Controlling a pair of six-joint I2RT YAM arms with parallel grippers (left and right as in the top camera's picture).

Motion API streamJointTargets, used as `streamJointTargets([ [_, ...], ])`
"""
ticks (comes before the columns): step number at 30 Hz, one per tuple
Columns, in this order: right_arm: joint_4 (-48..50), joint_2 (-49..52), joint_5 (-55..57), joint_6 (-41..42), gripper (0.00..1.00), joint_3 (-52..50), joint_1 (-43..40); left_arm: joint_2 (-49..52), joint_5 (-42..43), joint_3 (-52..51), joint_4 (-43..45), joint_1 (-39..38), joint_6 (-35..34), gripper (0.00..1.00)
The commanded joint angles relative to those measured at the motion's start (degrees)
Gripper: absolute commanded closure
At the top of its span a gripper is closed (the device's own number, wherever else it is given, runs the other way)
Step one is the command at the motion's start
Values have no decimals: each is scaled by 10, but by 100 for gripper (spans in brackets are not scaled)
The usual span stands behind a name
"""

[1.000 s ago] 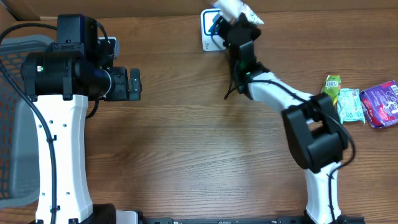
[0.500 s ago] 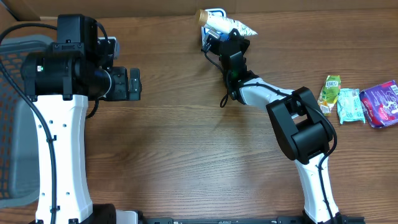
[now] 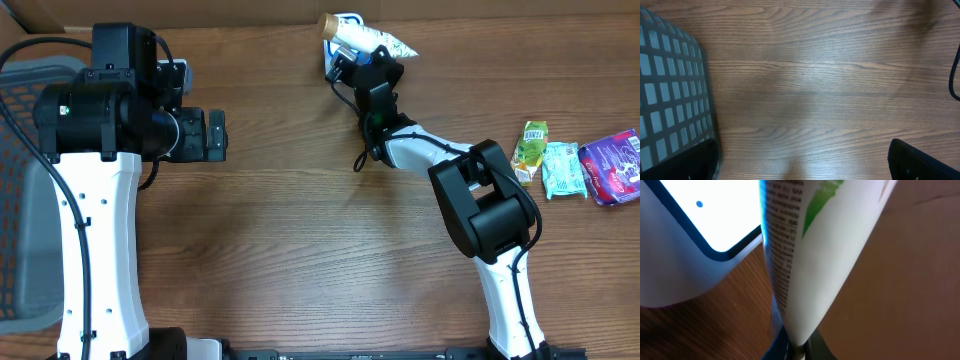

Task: Scan the item barcode
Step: 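Hold the white tube's barcode in front of the scanner, right gripper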

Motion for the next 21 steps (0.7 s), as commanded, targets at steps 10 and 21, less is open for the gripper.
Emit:
streamJointTargets([
  [10,-231,-161,19,129,96,28,84,5,4,2,1,2,13,1],
  [21,-621,-308,-347,540,96,28,75,5,4,2,1,2,13,0],
])
